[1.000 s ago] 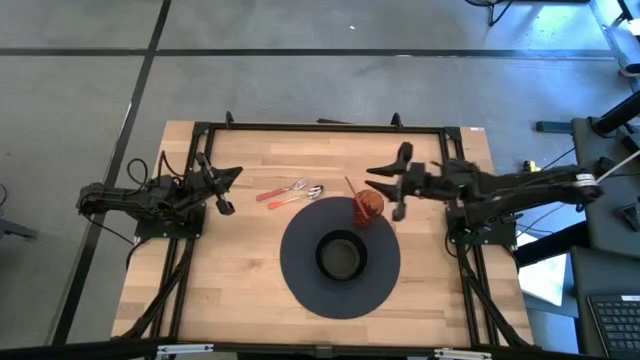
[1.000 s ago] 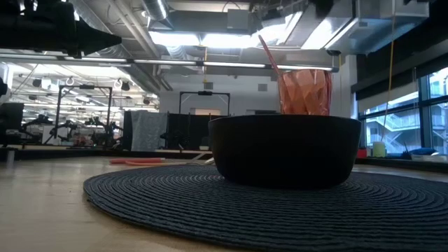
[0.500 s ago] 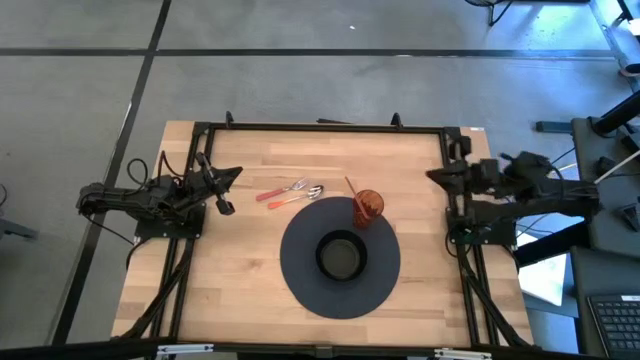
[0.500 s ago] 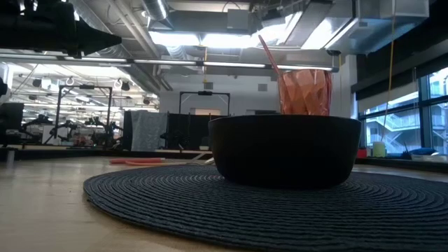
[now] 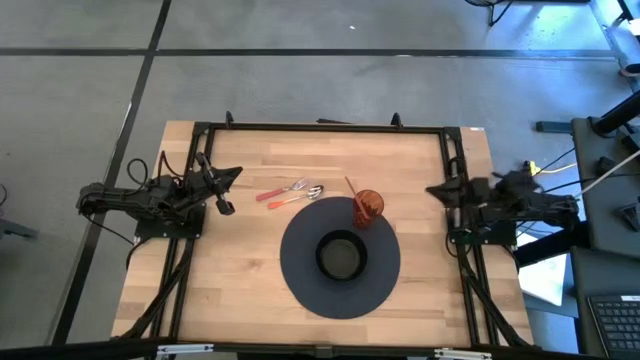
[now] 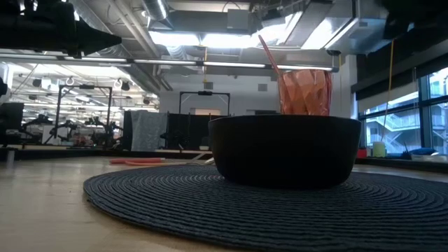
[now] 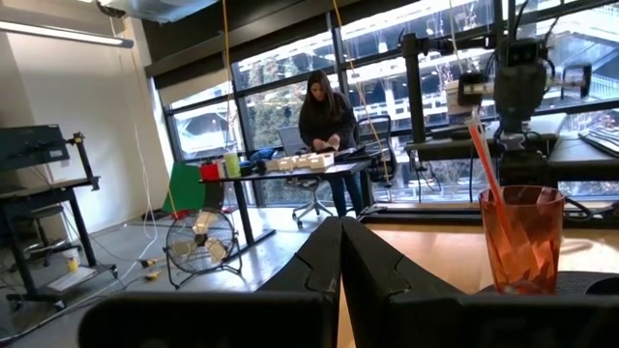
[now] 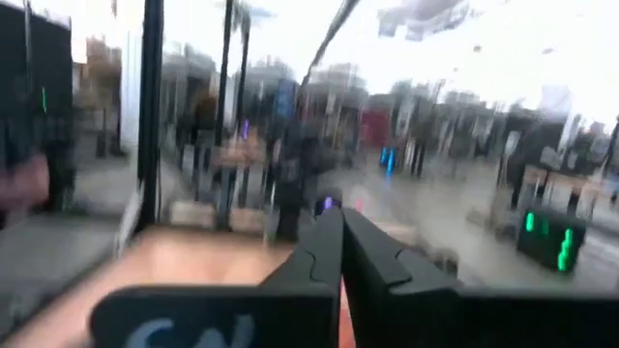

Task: Pick & Place Utensil
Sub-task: Put the pink fork into the black bowl

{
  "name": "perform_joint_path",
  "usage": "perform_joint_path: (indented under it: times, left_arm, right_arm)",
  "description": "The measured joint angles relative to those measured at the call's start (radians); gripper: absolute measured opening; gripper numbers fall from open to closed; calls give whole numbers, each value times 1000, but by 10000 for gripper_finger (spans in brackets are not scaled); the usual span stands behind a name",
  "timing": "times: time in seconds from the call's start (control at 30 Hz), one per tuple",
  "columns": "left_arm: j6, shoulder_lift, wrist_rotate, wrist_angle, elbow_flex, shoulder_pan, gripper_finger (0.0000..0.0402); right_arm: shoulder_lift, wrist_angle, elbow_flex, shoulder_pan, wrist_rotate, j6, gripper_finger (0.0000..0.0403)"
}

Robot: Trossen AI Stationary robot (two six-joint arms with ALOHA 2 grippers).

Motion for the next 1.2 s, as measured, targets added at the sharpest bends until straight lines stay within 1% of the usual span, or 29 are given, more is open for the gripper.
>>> perform_joint_path:
  times: [0.03, 0.1, 0.27, 0.57, 0.63, 0.9, 1.2]
  left_arm:
    - [0, 0, -1, 0, 0, 0, 4]
    - [0, 0, -1, 0, 0, 0, 4]
    - [1, 1, -2, 0, 0, 0, 4]
    - [0, 1, -2, 0, 0, 0, 4]
    - [0, 1, -2, 0, 0, 0, 4]
    - [-1, 1, -1, 0, 0, 0, 4]
    - [1, 1, -2, -8, 0, 0, 4]
  right_arm:
    - [1, -19, -4, 0, -9, -5, 4]
    - [18, 7, -9, 0, -23, -6, 5]
    - [4, -12, -59, 0, -30, 33, 5]
    - [0, 58, -179, 0, -34, 62, 5]
    - [0, 94, -206, -2, -26, 64, 3]
    - [0, 103, -270, -29, 63, 85, 11]
    - [13, 107, -282, -60, 44, 114, 5]
